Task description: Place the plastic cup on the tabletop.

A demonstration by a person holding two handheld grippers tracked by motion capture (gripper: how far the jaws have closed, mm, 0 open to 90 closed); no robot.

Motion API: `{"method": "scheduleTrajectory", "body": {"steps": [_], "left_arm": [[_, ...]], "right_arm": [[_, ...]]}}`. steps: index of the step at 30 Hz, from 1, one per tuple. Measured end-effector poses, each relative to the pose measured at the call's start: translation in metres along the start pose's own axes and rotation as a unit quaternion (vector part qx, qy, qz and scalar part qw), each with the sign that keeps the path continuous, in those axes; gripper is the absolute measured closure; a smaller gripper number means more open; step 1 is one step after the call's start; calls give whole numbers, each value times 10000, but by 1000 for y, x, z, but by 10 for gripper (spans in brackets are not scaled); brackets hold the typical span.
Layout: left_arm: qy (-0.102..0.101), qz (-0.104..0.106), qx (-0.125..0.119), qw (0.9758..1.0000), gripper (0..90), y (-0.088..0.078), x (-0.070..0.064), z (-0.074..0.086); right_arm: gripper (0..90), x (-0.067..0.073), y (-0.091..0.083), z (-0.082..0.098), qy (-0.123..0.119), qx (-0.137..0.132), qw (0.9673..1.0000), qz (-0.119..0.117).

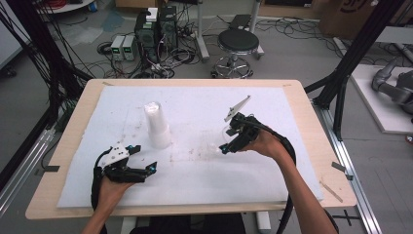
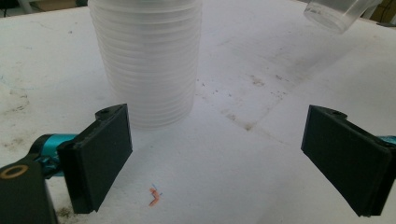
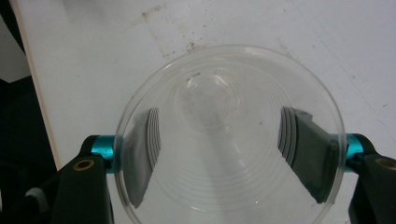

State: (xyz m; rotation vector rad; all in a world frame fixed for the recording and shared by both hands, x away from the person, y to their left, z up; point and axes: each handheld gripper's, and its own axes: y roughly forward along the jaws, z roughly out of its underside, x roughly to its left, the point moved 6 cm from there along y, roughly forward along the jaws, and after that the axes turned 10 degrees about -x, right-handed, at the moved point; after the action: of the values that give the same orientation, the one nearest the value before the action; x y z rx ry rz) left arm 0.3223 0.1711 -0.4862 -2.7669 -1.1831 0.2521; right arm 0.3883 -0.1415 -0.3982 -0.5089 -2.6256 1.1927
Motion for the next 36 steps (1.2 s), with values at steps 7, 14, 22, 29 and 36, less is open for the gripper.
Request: {"method": "scheduleTrajectory", "body": {"steps": [7, 14, 22, 29, 36], "left_arm": [[35, 32, 6, 10000, 86, 0, -1, 0], [-9, 69, -43, 10000, 86, -1, 0, 0], [-5, 99, -19, 9999, 86, -1, 0, 0], [-58, 120, -49, 9999, 86, -1, 0, 0], [-38, 120, -42, 9999, 86, -1, 0, 0]], "right_arm": [[296, -3, 13, 0, -59, 215, 9997, 48], [296, -6, 26, -2, -141, 312, 9994, 92], [296, -6, 34, -2, -214, 472, 9986, 136], [297, -2, 39, -5, -336, 558, 9978, 111], [297, -1, 47, -6, -442, 762, 9960, 166]]}}
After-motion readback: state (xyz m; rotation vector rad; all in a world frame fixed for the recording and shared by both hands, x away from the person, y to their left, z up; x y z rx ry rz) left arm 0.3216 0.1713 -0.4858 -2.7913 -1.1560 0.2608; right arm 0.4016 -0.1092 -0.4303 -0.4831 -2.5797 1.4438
